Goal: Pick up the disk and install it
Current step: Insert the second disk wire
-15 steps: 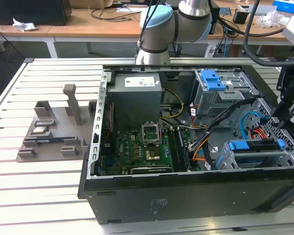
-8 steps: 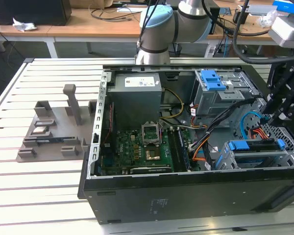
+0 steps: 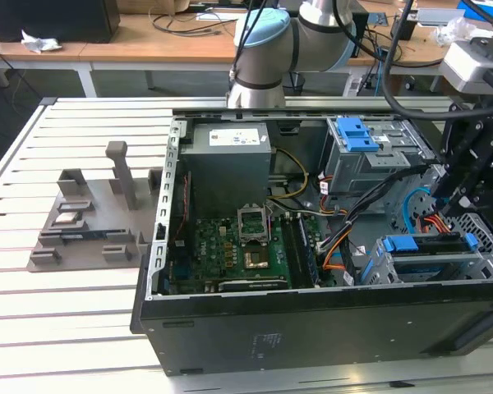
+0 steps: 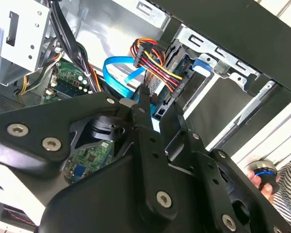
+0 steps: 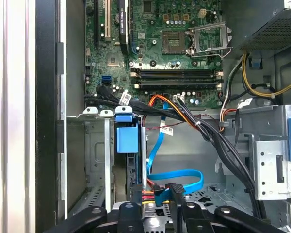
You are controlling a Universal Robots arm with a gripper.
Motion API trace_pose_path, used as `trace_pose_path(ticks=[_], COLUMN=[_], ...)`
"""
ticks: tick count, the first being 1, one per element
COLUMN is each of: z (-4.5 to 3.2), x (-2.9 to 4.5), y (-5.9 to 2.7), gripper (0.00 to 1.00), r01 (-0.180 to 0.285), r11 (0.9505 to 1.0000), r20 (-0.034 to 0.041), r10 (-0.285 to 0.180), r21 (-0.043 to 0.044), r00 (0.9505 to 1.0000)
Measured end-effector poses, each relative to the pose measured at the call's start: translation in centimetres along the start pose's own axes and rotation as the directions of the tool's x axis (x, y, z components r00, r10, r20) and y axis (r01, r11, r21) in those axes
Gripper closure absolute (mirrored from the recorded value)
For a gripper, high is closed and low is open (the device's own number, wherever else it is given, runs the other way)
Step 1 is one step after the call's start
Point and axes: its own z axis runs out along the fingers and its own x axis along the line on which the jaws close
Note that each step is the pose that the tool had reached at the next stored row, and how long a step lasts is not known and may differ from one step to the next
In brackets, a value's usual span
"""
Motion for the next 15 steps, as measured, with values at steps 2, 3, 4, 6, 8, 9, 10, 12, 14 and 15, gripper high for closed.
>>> trace_pose_path(ticks=[2,3,4,6,8,9,10,12,14,15], z=[0.0,0.0,0.0,0.0,0.02,0.03,0.04,0.18,0.44,0.75], x=[0.0,0.0,0.0,0.0,0.03,0.07,0.22,0.6,0.86,1.07], y=[0.0,0.0,0.0,0.0,0.01,0.06,0.15,0.32,0.35,0.33], gripper=[0.65,0.72,0.84,0.84,0.84,0.84,0.84,0.84,0.84,0.84], r01=[0.0,0.0,0.0,0.0,0.0,0.0,0.0,0.001,0.002,0.003], r11=[1.0,1.0,1.0,1.0,1.0,1.0,1.0,1.0,1.0,1.0], r20=[0.0,0.0,0.0,0.0,0.0,-0.0006,-0.0026,-0.0028,-0.0026,-0.0028], r10=[0.0,0.0,0.0,0.0,0.0,0.0,0.0,-0.001,-0.002,-0.003], r21=[0.0,0.0,0.0,0.0,0.0,0.0,0.0001,0.0,0.0,-0.0003], r00=[1.0,1.0,1.0,1.0,1.0,1.0,1.0,1.0,1.0,1.0])
